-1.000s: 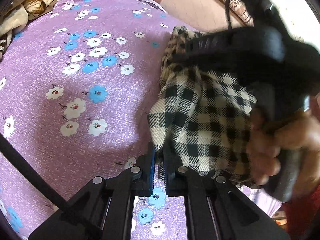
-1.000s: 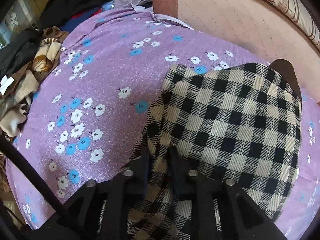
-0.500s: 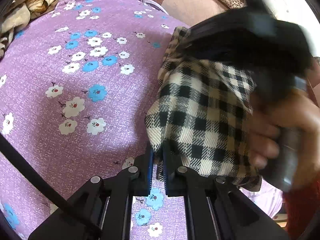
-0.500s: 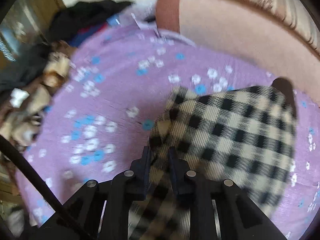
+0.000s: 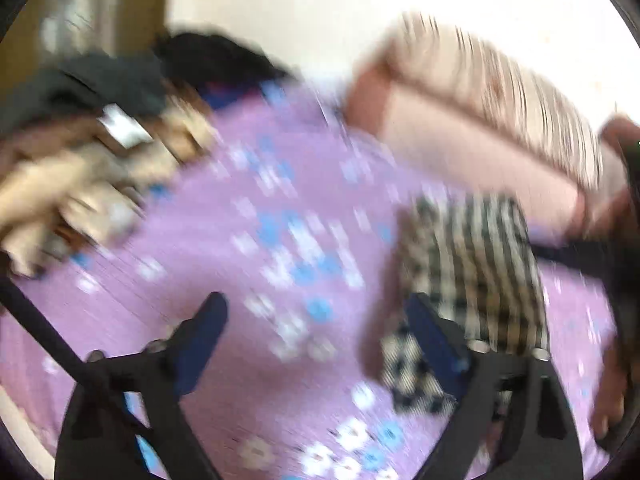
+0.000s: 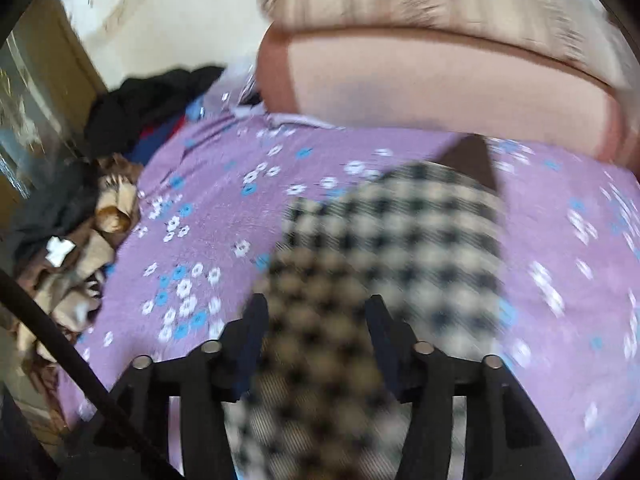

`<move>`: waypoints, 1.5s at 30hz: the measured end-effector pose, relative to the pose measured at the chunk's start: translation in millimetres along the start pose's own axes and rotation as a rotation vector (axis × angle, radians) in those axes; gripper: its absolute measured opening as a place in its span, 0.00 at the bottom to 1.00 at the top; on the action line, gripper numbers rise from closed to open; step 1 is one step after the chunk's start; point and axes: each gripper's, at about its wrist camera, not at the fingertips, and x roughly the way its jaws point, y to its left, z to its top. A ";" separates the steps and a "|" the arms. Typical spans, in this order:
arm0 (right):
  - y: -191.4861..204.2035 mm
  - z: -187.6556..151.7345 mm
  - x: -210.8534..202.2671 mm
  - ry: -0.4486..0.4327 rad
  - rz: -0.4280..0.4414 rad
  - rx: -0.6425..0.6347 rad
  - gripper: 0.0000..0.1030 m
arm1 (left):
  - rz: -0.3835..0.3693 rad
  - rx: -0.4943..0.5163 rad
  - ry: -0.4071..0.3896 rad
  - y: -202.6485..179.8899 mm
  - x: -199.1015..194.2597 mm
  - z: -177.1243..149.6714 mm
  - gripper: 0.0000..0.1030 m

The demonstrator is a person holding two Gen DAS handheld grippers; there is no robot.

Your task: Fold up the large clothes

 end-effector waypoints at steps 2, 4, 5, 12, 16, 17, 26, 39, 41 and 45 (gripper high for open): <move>-22.9 -24.5 -31.7 -0.028 -0.024 0.009 0.55 | 0.036 -0.012 -0.112 14.0 -26.4 5.3 0.94; -47.4 -56.3 -61.5 -0.060 -0.062 0.022 0.59 | 0.030 -0.012 -0.183 25.7 -49.7 8.6 0.94; -56.4 -74.0 -73.3 -0.072 -0.080 0.032 0.60 | 0.033 -0.019 -0.212 30.1 -61.6 7.3 0.94; -87.1 -179.2 -124.0 -0.112 -0.108 0.122 0.60 | 0.011 -0.020 -0.239 16.9 -129.4 -21.4 0.95; -73.1 -206.6 -138.5 -0.158 -0.117 0.108 0.64 | -0.022 0.099 -0.197 -12.2 -152.9 -51.4 1.00; -68.2 -211.1 -141.5 -0.168 -0.120 0.097 0.66 | -0.044 0.120 -0.167 -19.3 -154.0 -57.7 1.00; -45.5 -244.1 -158.8 -0.239 -0.198 0.021 0.71 | -0.124 0.168 -0.011 -57.9 -166.9 -98.1 1.00; -52.7 -265.1 -163.0 -0.241 -0.251 0.026 0.73 | -0.082 0.193 -0.036 -72.5 -177.5 -117.4 1.00; -53.3 -267.3 -162.2 -0.236 -0.250 0.030 0.73 | -0.088 0.186 -0.067 -70.4 -183.0 -116.2 1.00; -52.9 -269.4 -162.2 -0.235 -0.253 0.029 0.73 | -0.117 0.155 -0.070 -64.7 -184.9 -113.9 1.00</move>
